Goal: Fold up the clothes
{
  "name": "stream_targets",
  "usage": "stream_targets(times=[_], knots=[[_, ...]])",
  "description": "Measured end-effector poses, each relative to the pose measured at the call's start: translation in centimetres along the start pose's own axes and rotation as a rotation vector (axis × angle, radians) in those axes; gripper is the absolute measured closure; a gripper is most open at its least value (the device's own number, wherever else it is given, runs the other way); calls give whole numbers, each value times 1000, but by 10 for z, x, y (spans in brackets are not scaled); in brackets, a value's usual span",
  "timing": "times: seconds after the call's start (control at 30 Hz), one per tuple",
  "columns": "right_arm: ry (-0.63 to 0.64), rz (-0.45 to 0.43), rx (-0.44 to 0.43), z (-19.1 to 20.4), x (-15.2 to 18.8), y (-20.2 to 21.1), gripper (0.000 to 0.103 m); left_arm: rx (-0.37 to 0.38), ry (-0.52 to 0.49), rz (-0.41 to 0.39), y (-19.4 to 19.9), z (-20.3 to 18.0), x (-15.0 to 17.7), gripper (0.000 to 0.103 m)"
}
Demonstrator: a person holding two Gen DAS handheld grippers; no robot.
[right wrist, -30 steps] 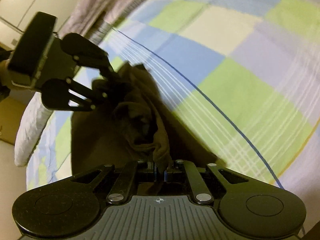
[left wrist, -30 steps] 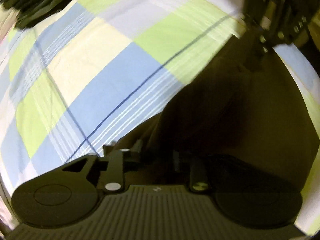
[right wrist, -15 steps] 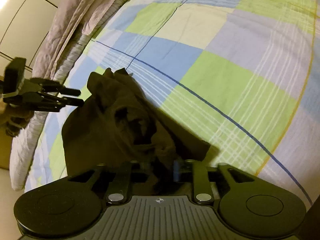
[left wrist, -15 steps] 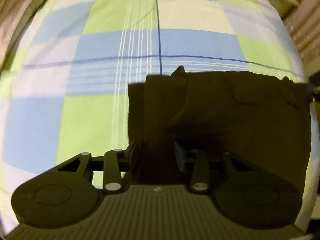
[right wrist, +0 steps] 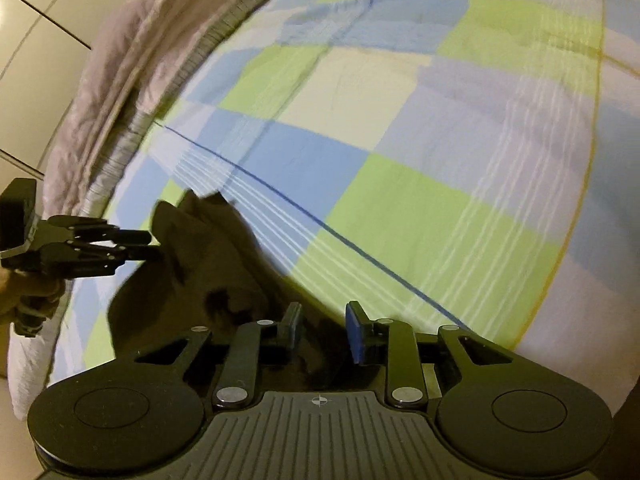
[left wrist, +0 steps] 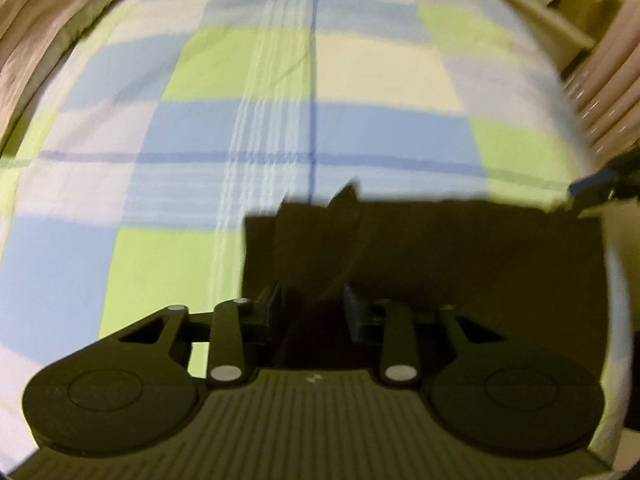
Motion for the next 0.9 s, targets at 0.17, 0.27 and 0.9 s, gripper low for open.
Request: stream_targets(times=[0.17, 0.27, 0.9], knots=[[174, 5, -50, 36, 11, 0, 74, 101, 22, -7, -24, -4, -18, 88], [311, 36, -55, 59, 22, -14, 74, 94, 39, 30, -35, -2, -17, 102], [311, -25, 39, 52, -2, -12, 36, 12, 165, 7, -36, 27, -10, 97]])
Point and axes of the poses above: each gripper's, at about its wrist camera, not at the fingertips, and y roughly against the way its jaws point, z to its left, x to its underside, the point moved 3 cm from there along -y, roughly the way its jaws point, and after that the axes turned 1 degree about x, right-handed, at the moved point
